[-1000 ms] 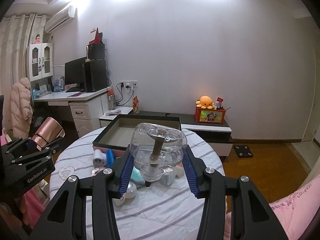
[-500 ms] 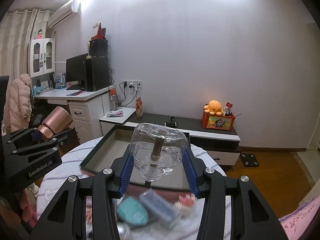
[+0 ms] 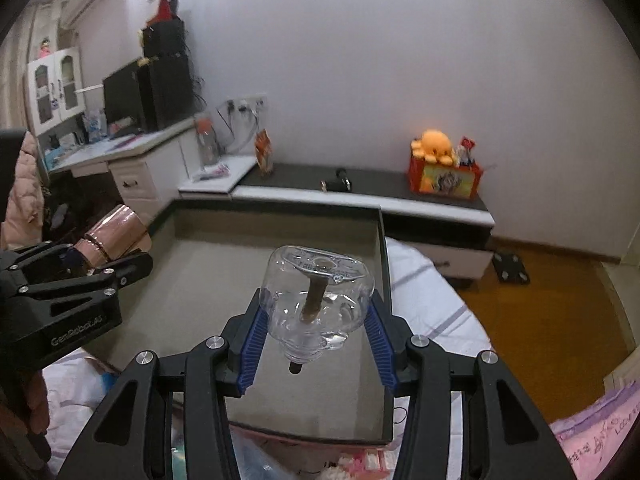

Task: Organize rigid objects
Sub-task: 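Carry the copper canister and glass bottle into the box and release both, then withdraw both tools from the box toward the remaining items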

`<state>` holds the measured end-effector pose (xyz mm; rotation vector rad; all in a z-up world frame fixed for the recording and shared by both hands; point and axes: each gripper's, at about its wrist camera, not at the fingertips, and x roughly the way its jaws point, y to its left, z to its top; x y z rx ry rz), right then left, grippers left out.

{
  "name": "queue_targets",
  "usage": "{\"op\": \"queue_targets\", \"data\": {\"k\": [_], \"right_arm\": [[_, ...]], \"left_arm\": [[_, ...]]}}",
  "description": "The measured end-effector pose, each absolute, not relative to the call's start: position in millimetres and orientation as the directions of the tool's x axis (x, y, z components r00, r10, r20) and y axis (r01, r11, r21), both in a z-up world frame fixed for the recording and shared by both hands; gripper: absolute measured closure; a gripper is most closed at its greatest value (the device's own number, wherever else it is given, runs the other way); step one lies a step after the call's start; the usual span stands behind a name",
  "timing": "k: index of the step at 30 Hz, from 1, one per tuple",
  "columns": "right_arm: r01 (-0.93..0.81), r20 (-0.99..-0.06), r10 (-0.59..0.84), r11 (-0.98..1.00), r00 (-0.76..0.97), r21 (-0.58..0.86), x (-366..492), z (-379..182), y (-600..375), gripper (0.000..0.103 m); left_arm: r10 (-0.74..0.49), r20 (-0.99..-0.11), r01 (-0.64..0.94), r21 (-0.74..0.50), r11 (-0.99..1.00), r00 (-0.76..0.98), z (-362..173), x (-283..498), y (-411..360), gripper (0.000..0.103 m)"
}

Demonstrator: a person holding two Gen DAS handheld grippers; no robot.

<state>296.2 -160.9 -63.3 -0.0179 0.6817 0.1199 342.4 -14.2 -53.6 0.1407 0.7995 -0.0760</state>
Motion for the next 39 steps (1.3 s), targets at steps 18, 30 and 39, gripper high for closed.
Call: {"op": "queue_targets", "data": {"k": [18, 30, 39], "right_arm": [[-0.099, -0.661, 0.101, 0.994, 0.744, 0.040, 301.6, -68.1, -157.5, 0.020], [-0.075, -0.602, 0.079, 0.997, 0.794, 0.032, 275.1, -37.1, -161.5, 0.020], [-0.067, -0.470, 0.057, 0.998, 0.881, -0.005, 190.9, 15.5, -164.6, 0.020]], "left_arm": [[0.071, -0.658, 0.063, 0.178, 0.982, 0.750, -39.4, 333.7, -10.6, 0.004], [0.091, -0.632, 0.044, 0.194, 0.980, 0.770, -22.3, 307.1, -9.9, 0.004], [0.103, -0.495, -0.005, 0.195, 0.981, 0.863, 30.8, 223.6, -3.7, 0.004]]}}
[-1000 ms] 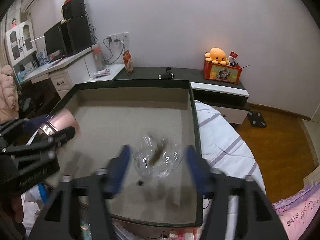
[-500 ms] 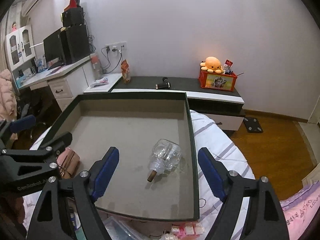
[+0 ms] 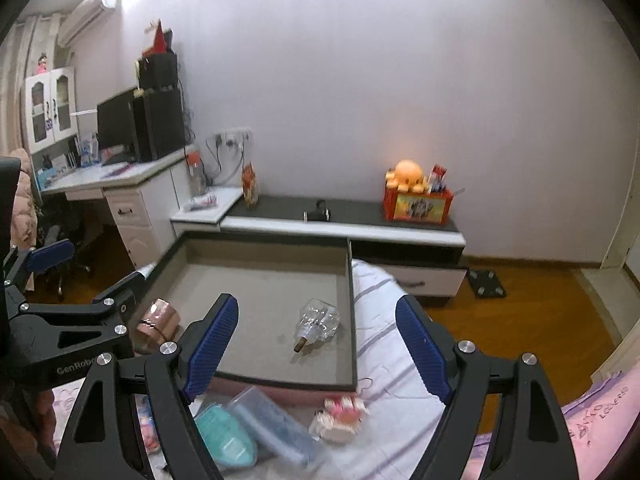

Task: Organize rigid objects
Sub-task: 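Withdraw both tools from the box toward the remaining items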

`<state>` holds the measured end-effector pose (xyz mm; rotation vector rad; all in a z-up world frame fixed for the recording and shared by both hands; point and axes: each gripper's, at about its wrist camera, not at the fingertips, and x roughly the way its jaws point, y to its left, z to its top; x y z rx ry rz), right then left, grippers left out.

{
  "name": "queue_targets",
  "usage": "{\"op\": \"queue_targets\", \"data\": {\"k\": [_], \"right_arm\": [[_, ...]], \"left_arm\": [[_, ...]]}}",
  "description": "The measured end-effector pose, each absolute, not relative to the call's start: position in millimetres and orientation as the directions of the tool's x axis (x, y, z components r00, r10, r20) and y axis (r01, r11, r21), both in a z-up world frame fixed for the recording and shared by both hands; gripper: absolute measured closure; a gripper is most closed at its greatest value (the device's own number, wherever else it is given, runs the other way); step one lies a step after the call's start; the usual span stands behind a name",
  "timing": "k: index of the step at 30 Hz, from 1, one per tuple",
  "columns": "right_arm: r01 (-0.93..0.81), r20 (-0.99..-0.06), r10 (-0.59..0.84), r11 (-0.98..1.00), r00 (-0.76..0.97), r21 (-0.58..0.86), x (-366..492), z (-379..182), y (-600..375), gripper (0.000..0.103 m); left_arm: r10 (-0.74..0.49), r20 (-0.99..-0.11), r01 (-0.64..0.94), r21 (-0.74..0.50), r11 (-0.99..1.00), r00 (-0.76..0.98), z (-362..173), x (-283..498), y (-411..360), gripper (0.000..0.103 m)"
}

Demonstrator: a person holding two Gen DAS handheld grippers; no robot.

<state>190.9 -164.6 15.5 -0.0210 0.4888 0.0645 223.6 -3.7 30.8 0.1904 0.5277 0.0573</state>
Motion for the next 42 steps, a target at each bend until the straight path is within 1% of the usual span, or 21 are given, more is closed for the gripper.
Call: {"op": "queue_targets", "data": {"k": [5, 7, 11, 19, 22, 25, 31, 38, 42], "right_arm": [[-0.078, -0.390, 0.065, 0.997, 0.919, -0.015, 134.4, 38.9, -164.6, 0.020], [-0.082, -0.359, 0.066, 0.996, 0.931, -0.029, 112.1, 46.1, -162.2, 0.020], [-0.092, -0.317, 0.072, 0.995, 0.946, -0.047, 69.5, 51.4, -157.9, 0.020], [-0.095, -0.298, 0.083, 0.995, 0.951, -0.027, 20.8, 40.7, -157.7, 0.019], [-0.098, -0.287, 0.089, 0.995, 0.954, -0.017, 8.4, 37.4, -158.4, 0.019], [-0.096, -0.282, 0.084, 0.995, 0.956, -0.029, 1.5, 38.2, -157.0, 0.019], [-0.090, -0.279, 0.077, 0.995, 0.957, -0.033, -1.4, 38.2, -157.0, 0.019], [-0.068, -0.330, 0.053, 0.997, 0.943, -0.034, 22.0, 30.8, -161.9, 0.019], [-0.060, -0.391, 0.043, 0.998, 0.919, -0.031, 49.1, 19.6, -164.0, 0.019]], "left_arm": [[0.108, -0.420, -0.034, 0.178, 0.983, 0.901, 51.2, 163.0, 0.2, 0.004], [0.109, -0.392, -0.047, 0.164, 0.985, 0.914, 57.3, 138.1, 3.5, 0.002], [0.119, -0.348, -0.073, 0.144, 0.987, 0.930, 62.2, 96.4, 9.2, 0.000], [0.123, -0.325, -0.094, 0.105, 0.990, 0.938, 50.5, 40.4, 16.0, 0.000], [0.110, -0.336, -0.083, 0.095, 0.992, 0.935, 46.1, 33.3, 16.8, 0.000], [0.133, -0.335, -0.104, 0.104, 0.989, 0.933, 46.1, 31.0, 17.4, 0.000], [0.135, -0.355, -0.103, 0.108, 0.989, 0.925, 42.4, 37.4, 18.8, 0.000], [0.146, -0.418, -0.100, 0.130, 0.986, 0.896, 28.1, 63.4, 19.5, 0.000], [0.144, -0.488, -0.089, 0.134, 0.987, 0.861, 12.1, 89.4, 23.4, 0.000]]}}
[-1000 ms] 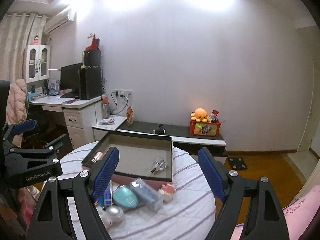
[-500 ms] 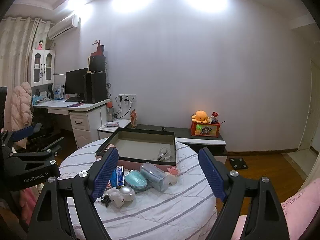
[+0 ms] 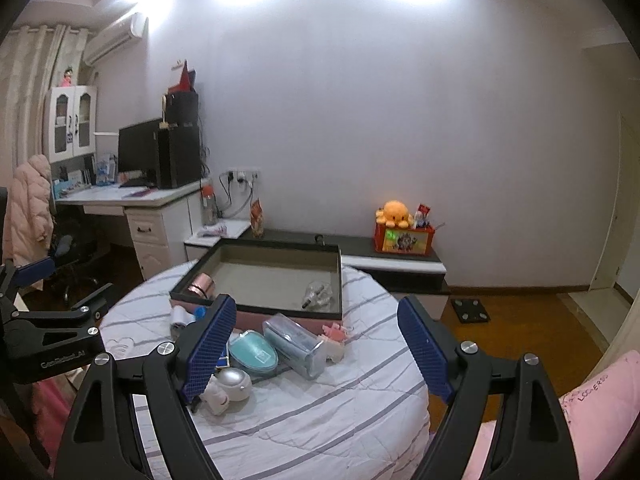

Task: Organize rigid objects
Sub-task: 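Withdraw both tools from the box toward the remaining items, then grasp the white plug object with the left tool while the right tool grasps the clear case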

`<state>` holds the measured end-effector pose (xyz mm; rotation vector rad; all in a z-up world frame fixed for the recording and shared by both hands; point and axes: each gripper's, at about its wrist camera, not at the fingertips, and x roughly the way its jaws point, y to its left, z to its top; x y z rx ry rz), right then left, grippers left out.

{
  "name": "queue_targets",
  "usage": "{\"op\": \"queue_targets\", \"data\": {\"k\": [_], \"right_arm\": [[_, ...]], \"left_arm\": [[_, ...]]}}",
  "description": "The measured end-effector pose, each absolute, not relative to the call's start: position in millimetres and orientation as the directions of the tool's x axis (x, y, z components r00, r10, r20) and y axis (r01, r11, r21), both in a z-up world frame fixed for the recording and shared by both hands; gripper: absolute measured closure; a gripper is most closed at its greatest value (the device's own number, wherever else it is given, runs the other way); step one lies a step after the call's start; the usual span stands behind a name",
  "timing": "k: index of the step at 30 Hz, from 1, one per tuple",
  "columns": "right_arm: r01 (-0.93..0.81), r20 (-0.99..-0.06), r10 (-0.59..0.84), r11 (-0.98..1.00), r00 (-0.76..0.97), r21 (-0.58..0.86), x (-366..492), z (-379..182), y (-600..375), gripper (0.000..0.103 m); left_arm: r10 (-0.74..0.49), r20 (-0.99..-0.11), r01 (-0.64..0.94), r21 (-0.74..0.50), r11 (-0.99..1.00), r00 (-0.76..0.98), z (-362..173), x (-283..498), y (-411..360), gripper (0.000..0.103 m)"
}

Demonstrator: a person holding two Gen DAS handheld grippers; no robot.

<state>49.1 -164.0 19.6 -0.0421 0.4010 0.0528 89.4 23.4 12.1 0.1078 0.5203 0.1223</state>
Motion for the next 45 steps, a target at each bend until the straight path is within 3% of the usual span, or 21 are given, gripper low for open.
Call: {"op": "queue_targets", "data": {"k": [16, 20, 23, 27, 28, 29, 30, 32, 39, 45], "right_arm": [[-0.063, -0.668, 0.001, 0.996, 0.745, -0.069, 177.4, -63.8, -165.5, 0.019], [-0.078, -0.719, 0.027, 0.996, 0.694, -0.039, 201.7, -84.6, -168.7, 0.019], [-0.131, -0.744, 0.133, 0.990, 0.655, 0.062, 214.7, -97.3, -171.2, 0.019], [-0.171, -0.757, 0.142, 0.984, 0.638, 0.040, 225.9, -111.2, -161.3, 0.019], [-0.176, -0.754, 0.130, 0.984, 0.643, 0.019, 225.9, -110.9, -157.8, 0.019], [-0.184, -0.751, 0.129, 0.983, 0.648, 0.011, 224.7, -109.7, -155.6, 0.026], [-0.195, -0.745, 0.136, 0.981, 0.653, 0.008, 222.5, -107.6, -153.1, 0.037], [-0.230, -0.753, 0.173, 0.973, 0.635, 0.029, 218.6, -105.1, -149.4, 0.044], [-0.254, -0.758, 0.253, 0.960, 0.602, 0.120, 208.6, -103.6, -159.0, 0.056], [-0.258, -0.761, 0.308, 0.947, 0.571, 0.189, 221.8, -114.0, -157.3, 0.054]], "left_arm": [[0.147, -0.734, -0.059, 0.144, 0.988, 0.663, -80.0, 211.3, 37.3, 0.000], [0.155, -0.774, -0.068, 0.144, 0.987, 0.614, -100.4, 231.4, 41.2, 0.000], [0.129, -0.802, -0.056, 0.118, 0.991, 0.583, -112.6, 242.2, 43.6, 0.000], [0.093, -0.819, -0.055, 0.075, 0.996, 0.567, -125.0, 254.0, 47.6, 0.000], [0.072, -0.824, -0.045, 0.056, 0.997, 0.562, -128.7, 256.4, 48.2, 0.004], [0.032, -0.829, -0.027, 0.020, 0.999, 0.558, -131.0, 257.3, 49.0, 0.020], [-0.024, -0.833, -0.002, -0.031, 1.000, 0.553, -132.0, 257.0, 49.6, 0.025], [-0.025, -0.824, 0.026, -0.012, 1.000, 0.566, -129.4, 253.1, 44.7, 0.047], [-0.030, -0.823, 0.030, -0.016, 0.999, 0.567, -125.1, 248.0, 44.3, 0.047], [-0.029, -0.824, 0.015, -0.025, 1.000, 0.566, -124.2, 246.5, 54.4, 0.047]]}}
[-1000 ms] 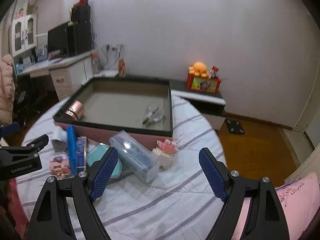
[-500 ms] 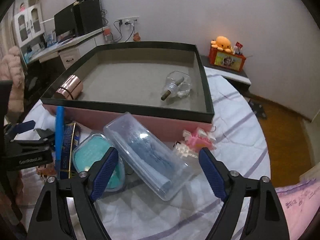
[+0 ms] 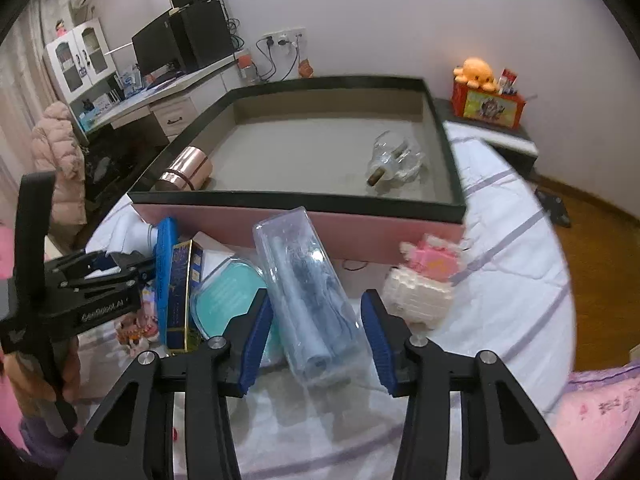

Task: Organize rigid objects
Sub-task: 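Grasp the white plug object with the left tool while the right tool grasps the clear case, then lift both held items over the box and release them inside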

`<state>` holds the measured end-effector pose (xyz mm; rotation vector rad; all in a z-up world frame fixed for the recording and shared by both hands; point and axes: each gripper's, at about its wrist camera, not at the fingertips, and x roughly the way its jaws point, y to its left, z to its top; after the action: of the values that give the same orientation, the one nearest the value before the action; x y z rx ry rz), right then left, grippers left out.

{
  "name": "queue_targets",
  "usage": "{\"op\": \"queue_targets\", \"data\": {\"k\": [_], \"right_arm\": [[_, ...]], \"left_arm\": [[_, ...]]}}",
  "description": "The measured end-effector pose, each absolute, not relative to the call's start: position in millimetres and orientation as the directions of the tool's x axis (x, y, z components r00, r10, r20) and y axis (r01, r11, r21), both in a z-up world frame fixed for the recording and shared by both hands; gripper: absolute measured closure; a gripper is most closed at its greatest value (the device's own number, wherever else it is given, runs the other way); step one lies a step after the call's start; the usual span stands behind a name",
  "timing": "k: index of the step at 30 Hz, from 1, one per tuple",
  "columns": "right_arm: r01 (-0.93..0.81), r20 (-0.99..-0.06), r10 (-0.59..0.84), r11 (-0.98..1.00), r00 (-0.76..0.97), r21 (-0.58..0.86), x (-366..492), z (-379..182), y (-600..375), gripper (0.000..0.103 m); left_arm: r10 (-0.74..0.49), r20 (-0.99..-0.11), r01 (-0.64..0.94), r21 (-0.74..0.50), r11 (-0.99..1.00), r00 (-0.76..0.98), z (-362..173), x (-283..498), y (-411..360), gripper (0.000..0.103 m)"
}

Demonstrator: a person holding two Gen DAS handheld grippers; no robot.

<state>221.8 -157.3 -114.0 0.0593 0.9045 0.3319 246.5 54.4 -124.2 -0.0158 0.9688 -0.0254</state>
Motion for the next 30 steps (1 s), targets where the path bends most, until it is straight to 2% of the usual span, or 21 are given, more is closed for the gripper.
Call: {"op": "queue_targets", "data": {"k": [2, 6, 18, 24, 30], "right_arm": [[-0.242, -0.755, 0.327, 0.943, 0.568, 0.226, 230.3, -115.5, -158.0, 0.054], [-0.242, -0.760, 0.313, 0.948, 0.570, 0.208, 231.1, -113.2, -153.5, 0.063], [-0.225, -0.732, 0.296, 0.954, 0.614, 0.197, 215.6, -93.4, -161.8, 0.064], [-0.217, -0.694, 0.289, 0.957, 0.659, 0.192, 197.5, -71.2, -168.4, 0.064], [-0.216, -0.616, 0.268, 0.963, 0.741, 0.160, 163.5, -33.8, -175.2, 0.064]], "left_arm": [[-0.021, -0.826, 0.009, -0.019, 1.000, 0.564, -125.6, 247.0, 56.5, 0.047], [-0.028, -0.823, 0.022, -0.019, 1.000, 0.568, -125.6, 246.5, 58.6, 0.047], [0.000, -0.799, -0.009, -0.006, 1.000, 0.601, -111.1, 233.1, 64.9, 0.047], [0.017, -0.756, -0.021, 0.005, 1.000, 0.655, -84.1, 214.3, 68.1, 0.047], [0.024, -0.678, -0.020, 0.014, 1.000, 0.735, -45.1, 183.0, 67.5, 0.047]]}}
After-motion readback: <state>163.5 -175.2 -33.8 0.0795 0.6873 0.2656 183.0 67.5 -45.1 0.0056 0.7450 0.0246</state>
